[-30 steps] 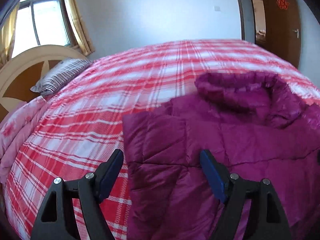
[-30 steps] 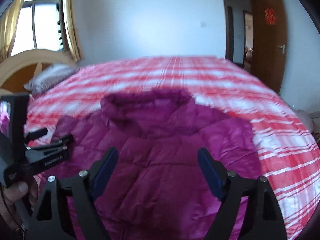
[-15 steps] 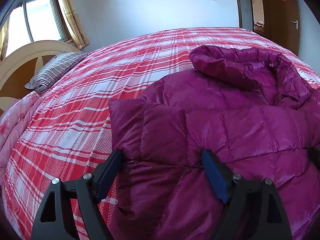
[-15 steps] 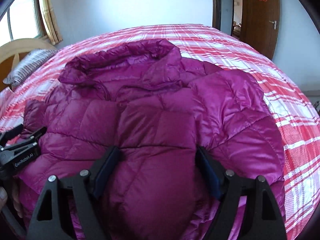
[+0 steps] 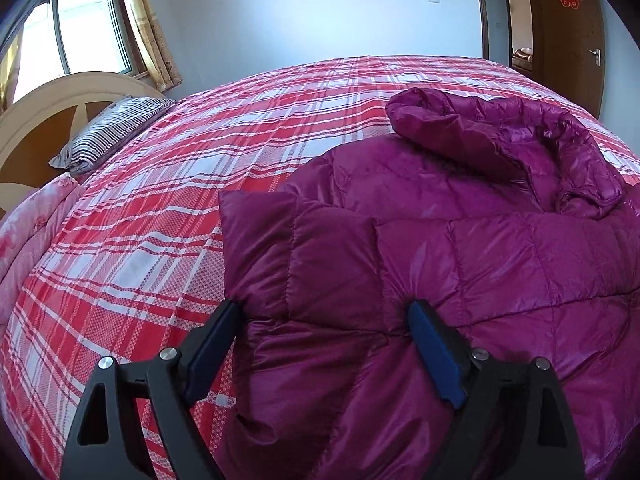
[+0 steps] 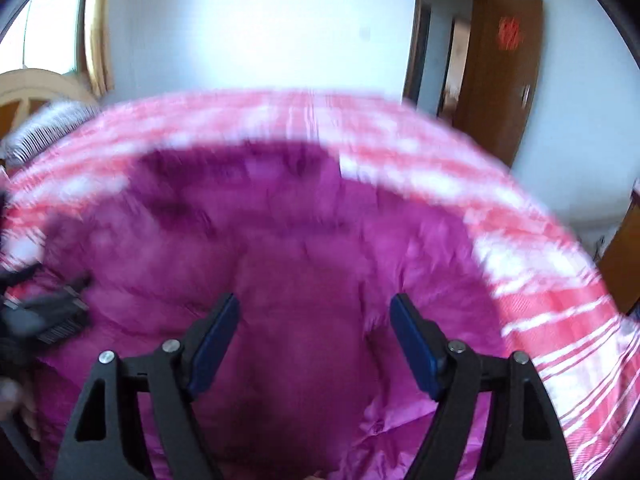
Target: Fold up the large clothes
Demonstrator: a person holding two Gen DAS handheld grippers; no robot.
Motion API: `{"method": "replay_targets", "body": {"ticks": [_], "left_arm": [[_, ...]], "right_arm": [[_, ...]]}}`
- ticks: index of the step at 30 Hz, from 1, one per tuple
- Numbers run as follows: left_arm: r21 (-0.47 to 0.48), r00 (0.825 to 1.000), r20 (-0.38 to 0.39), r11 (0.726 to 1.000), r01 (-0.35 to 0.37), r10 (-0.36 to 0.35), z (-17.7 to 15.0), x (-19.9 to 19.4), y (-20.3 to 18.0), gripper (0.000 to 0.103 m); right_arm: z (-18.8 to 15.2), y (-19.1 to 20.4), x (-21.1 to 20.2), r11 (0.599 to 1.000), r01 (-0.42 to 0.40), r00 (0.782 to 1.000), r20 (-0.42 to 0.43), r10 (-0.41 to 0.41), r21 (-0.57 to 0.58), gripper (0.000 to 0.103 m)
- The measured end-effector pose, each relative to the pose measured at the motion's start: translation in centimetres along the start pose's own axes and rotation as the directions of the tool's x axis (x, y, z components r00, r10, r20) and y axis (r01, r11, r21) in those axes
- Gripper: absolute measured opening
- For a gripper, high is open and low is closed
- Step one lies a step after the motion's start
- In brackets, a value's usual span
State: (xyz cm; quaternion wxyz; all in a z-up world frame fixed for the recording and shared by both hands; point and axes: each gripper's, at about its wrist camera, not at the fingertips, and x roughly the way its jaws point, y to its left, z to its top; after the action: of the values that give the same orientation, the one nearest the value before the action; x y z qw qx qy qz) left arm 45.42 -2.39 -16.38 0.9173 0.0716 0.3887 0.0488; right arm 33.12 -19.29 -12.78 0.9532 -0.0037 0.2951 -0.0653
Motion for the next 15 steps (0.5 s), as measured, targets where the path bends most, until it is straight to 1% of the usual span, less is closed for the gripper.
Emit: {"method": "replay_targets", "body": {"ticks": [2,3,5,6,7,8,9,10,11,12,15], "left_arm": [[0.001,1.000,0.001,1.000,-0.002,0.002,0.0,0.0,0.1,0.088],[0.001,1.000,0.002,1.000,-0.002,0.002,0.0,0.0,0.2,0.088],[-0.002,1.000,0.001,1.000,0.001,-0.001,0.0,-0.1,0.1,0.088],[-0.003,1.000,0.001,1.000,0.001,-0.001,0.0,-0.1,0.1,0.088],[-0.004,1.000,0.000,1.000,0.000,0.000,-0.1,-0.1,0.1,0.088],[-0.003,1.000,-0.002,1.000,-0.002,0.002,-0.1,0.0,0.1,0.089],[-0.003,1.000,-0.002,1.000,-0.004,0.004,0.0,0.0,0.0,0.089],[-0.001,1.000,-0.002,1.000,-0.007,0.007,0.0,-0.1,-0.1,0.089],[0.001,1.000,-0.002,1.000,-0.009,0.009,0.0,-0.1,-0.1,0.089],[0.001,1.000,-0.002,1.000,-0.010,0.010,0.0,-0.1,-0.2,0.089],[-0.003,1.000,-0.004,1.000,-0.006,0.006,0.0,-0.1,-0.2,0.090]], "right_arm": [[0.4,1.5,-1.6,0.999,-0.014,1.000,0.026,0.015,-0.041,0.081],[0.6,2.5,-1.9,0.997,-0.033,0.999,0.021,0.035,-0.068,0.081],[0.6,3.9,-1.3,0.994,-0.058,0.998,-0.003,0.058,-0.096,0.081],[0.4,4.3,-0.7,0.993,-0.054,0.998,-0.016,0.053,-0.108,0.080],[0.1,4.7,0.2,0.992,-0.051,0.998,-0.035,0.047,-0.119,0.075],[-0.4,4.9,1.3,0.991,-0.052,0.997,-0.066,0.044,-0.125,0.065],[-0.9,4.9,2.4,0.991,-0.045,0.994,-0.102,0.033,-0.126,0.063],[-1.4,4.7,2.8,0.992,-0.045,0.993,-0.117,0.031,-0.122,0.063],[-1.7,4.4,3.2,0.993,-0.064,0.990,-0.128,0.052,-0.096,0.063],[-1.8,4.1,3.1,0.994,-0.067,0.990,-0.130,0.056,-0.086,0.063],[-2.2,4.3,3.1,0.992,-0.059,0.990,-0.131,0.045,-0.110,0.063]]}}
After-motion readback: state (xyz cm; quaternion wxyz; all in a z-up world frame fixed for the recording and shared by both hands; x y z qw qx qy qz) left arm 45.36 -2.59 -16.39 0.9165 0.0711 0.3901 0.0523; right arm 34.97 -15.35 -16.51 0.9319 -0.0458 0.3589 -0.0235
